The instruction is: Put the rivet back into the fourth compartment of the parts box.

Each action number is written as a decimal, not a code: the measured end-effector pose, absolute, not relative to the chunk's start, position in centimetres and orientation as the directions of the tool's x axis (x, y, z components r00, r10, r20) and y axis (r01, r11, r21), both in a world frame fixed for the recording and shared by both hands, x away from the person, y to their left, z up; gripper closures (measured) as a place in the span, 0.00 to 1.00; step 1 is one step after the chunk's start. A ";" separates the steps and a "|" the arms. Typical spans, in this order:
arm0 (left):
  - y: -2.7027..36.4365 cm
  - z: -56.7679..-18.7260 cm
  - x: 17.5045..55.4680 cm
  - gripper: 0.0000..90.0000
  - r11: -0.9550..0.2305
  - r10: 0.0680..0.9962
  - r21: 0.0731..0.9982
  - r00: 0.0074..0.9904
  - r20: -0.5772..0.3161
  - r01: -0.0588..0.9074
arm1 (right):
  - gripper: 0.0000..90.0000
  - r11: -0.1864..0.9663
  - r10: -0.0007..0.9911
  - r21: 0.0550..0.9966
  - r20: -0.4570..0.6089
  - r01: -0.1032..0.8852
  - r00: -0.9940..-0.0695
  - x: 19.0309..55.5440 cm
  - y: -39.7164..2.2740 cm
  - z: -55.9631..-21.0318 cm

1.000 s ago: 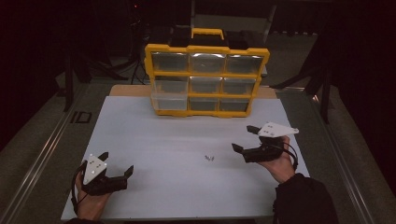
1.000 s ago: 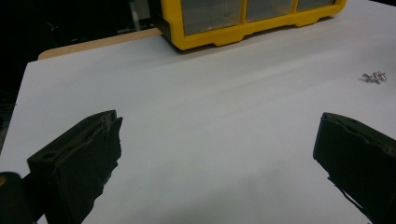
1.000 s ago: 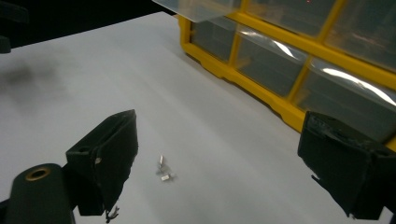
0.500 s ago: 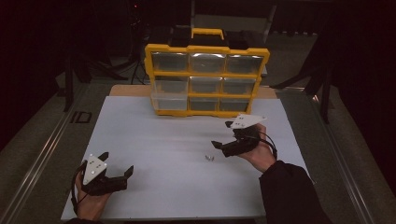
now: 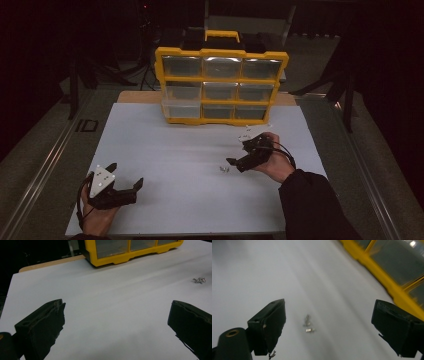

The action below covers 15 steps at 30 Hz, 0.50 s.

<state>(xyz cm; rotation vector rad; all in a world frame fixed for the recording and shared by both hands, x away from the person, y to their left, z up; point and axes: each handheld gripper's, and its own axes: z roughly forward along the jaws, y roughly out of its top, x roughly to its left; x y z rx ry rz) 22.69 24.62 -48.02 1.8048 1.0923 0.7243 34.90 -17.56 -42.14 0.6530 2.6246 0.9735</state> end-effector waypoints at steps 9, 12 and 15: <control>24.6 -48.0 22.7 0.02 -0.226 0.895 0.895 0.445 0.035 0.384 | 0.15 0.774 0.443 0.548 -0.109 0.318 -0.890 35.5 -16.7 -43.5; 24.6 -48.0 22.7 0.02 -0.226 0.895 0.895 0.445 0.035 0.384 | 0.15 0.779 0.438 0.537 -0.098 0.323 -0.894 35.8 -16.6 -44.0; 24.6 -48.0 22.7 0.02 -0.227 0.894 0.895 0.446 0.036 0.384 | 0.15 0.784 0.430 0.529 -0.086 0.325 -0.899 36.1 -16.2 -44.7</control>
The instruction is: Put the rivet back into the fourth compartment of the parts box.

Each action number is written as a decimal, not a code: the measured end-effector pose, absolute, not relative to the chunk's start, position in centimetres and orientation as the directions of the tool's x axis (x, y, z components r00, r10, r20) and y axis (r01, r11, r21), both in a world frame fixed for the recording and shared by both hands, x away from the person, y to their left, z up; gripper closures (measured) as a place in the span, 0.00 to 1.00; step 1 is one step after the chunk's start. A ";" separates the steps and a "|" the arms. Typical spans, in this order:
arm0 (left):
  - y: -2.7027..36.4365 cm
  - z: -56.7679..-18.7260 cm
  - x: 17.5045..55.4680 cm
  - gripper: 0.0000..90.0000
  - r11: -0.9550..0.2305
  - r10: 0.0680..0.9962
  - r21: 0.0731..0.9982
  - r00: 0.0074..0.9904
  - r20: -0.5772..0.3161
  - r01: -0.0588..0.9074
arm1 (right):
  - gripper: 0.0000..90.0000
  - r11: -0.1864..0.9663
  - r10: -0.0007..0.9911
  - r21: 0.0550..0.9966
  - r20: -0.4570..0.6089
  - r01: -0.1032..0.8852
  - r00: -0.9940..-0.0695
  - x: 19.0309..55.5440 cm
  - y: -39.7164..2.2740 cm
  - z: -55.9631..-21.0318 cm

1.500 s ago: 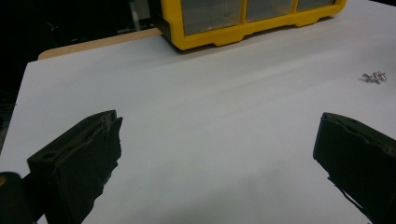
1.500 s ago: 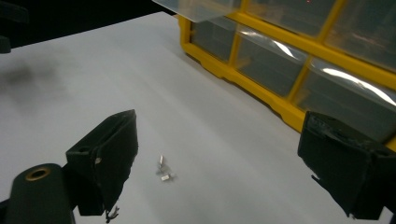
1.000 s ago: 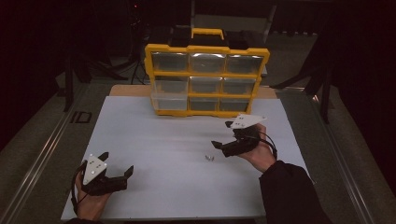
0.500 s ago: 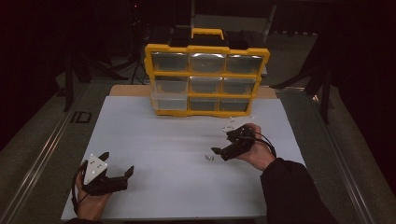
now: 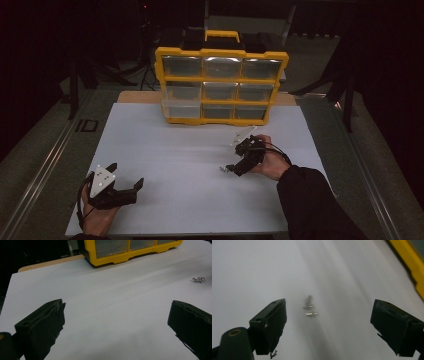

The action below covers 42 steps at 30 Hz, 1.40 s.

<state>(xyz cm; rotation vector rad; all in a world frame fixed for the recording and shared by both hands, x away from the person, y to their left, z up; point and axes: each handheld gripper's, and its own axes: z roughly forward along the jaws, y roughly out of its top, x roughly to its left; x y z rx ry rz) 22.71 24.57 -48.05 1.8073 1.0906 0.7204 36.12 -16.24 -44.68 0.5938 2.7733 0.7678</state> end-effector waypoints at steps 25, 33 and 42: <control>24.6 -48.0 22.7 0.02 -0.236 0.889 0.894 0.455 0.040 0.381 | 0.47 0.838 0.383 0.429 -0.028 0.335 -0.923 37.3 -14.4 -49.4; 24.6 -48.0 22.7 0.02 -0.236 0.889 0.895 0.456 0.041 0.380 | 0.68 0.845 0.374 0.405 0.018 0.349 -0.927 37.3 -14.5 -49.6; 24.5 -48.0 22.7 0.03 -0.238 0.888 0.894 0.457 0.043 0.380 | 0.82 0.846 0.384 0.387 0.033 0.366 -0.923 37.6 -15.0 -49.5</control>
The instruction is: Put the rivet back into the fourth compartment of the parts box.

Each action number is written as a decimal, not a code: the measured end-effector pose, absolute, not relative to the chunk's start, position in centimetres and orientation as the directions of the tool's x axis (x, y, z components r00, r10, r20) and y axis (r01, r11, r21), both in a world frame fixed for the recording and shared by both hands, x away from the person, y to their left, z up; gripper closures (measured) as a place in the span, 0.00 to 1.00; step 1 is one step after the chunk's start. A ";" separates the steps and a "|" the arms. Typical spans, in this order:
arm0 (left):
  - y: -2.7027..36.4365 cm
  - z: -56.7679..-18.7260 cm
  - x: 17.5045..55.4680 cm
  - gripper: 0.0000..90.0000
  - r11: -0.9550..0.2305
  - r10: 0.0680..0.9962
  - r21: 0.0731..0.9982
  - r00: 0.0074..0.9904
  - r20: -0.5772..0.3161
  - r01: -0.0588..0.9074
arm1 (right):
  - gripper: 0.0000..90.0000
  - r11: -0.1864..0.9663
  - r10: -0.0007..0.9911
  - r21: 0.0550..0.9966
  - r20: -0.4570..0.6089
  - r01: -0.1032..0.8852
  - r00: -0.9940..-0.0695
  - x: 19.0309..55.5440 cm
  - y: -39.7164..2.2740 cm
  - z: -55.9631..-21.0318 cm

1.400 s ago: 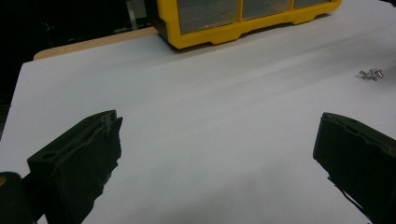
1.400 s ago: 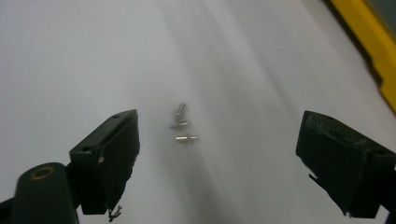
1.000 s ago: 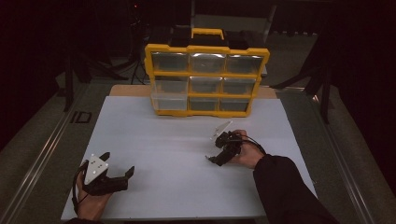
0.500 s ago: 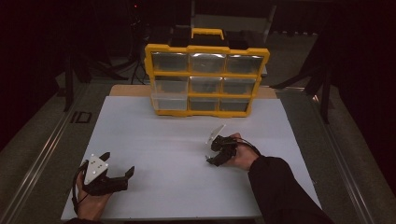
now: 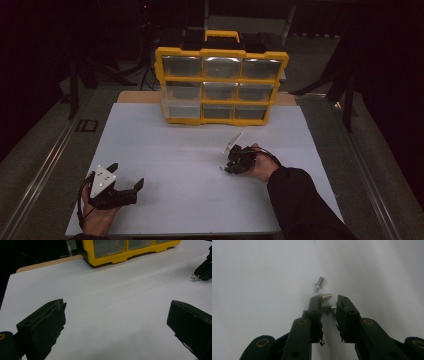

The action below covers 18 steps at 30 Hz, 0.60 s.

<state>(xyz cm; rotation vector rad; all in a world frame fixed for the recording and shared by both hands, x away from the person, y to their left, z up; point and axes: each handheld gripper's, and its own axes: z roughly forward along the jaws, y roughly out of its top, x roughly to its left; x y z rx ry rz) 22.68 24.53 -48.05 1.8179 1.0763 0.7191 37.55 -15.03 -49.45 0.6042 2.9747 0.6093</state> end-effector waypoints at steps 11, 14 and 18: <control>24.5 -48.1 22.7 0.04 -0.238 0.888 0.894 0.457 0.042 0.380 | 0.83 0.844 0.385 0.396 0.025 0.363 -0.922 37.6 -15.5 -49.1; 24.5 -48.1 22.7 0.04 -0.237 0.888 0.894 0.458 0.041 0.380 | 0.83 0.841 0.389 0.399 0.026 0.367 -0.921 37.5 -15.6 -48.6; 24.5 -48.0 22.7 0.04 -0.236 0.889 0.895 0.457 0.042 0.378 | 0.82 0.840 0.384 0.408 0.020 0.358 -0.923 37.7 -15.6 -47.8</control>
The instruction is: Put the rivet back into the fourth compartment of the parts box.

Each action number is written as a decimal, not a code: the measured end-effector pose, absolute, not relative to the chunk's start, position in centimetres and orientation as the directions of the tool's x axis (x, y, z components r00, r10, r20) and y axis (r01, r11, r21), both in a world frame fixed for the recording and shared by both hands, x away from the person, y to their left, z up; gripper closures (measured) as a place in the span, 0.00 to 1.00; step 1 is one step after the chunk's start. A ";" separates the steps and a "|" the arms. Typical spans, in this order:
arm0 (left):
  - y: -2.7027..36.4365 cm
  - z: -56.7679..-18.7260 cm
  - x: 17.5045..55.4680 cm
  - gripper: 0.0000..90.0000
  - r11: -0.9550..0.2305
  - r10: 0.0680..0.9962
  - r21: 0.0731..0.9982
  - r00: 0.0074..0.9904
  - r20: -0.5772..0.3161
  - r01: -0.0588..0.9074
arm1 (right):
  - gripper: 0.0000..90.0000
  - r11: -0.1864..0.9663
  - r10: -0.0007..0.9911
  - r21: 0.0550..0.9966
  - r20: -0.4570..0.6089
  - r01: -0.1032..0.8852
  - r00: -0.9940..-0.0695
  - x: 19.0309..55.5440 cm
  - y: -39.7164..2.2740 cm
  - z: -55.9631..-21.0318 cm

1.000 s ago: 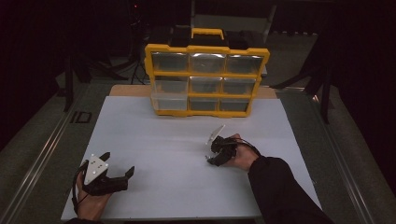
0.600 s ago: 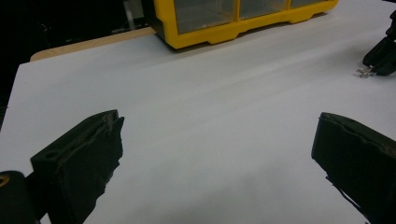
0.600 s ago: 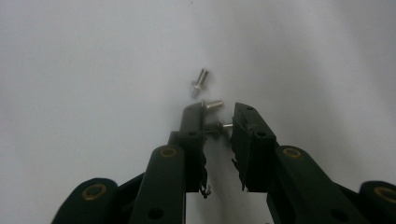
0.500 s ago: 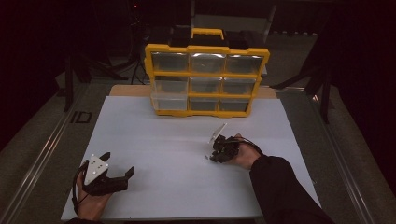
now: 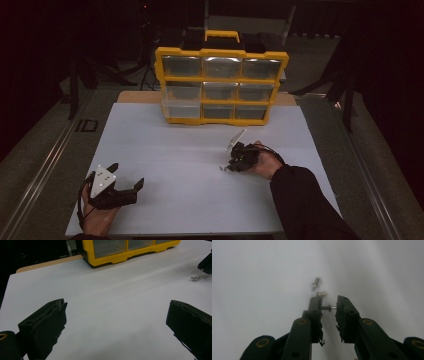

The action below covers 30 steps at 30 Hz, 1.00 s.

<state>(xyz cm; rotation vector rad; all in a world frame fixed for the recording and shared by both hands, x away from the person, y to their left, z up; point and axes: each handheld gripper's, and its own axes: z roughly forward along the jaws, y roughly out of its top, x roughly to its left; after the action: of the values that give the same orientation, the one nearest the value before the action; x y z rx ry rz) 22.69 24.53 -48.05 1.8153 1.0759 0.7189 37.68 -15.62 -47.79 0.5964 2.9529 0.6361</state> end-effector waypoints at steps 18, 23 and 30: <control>24.6 -48.1 22.7 0.04 -0.236 0.888 0.894 0.458 0.039 0.381 | 0.82 0.827 0.363 0.465 -0.011 0.317 -0.932 39.5 -15.4 -42.5; 24.6 -48.1 22.7 0.04 -0.236 0.888 0.894 0.459 0.039 0.380 | 0.82 0.817 0.358 0.492 -0.022 0.302 -0.933 40.1 -14.9 -41.0; 24.5 -48.1 22.7 0.04 -0.237 0.886 0.894 0.461 0.039 0.380 | 0.82 0.782 0.371 0.550 -0.034 0.293 -0.928 41.6 -14.5 -38.5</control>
<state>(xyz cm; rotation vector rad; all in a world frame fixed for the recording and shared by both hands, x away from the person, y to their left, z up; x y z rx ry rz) 22.73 24.53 -48.07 1.8173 1.0732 0.7127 41.57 -14.53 -38.53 0.5299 2.8325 0.8395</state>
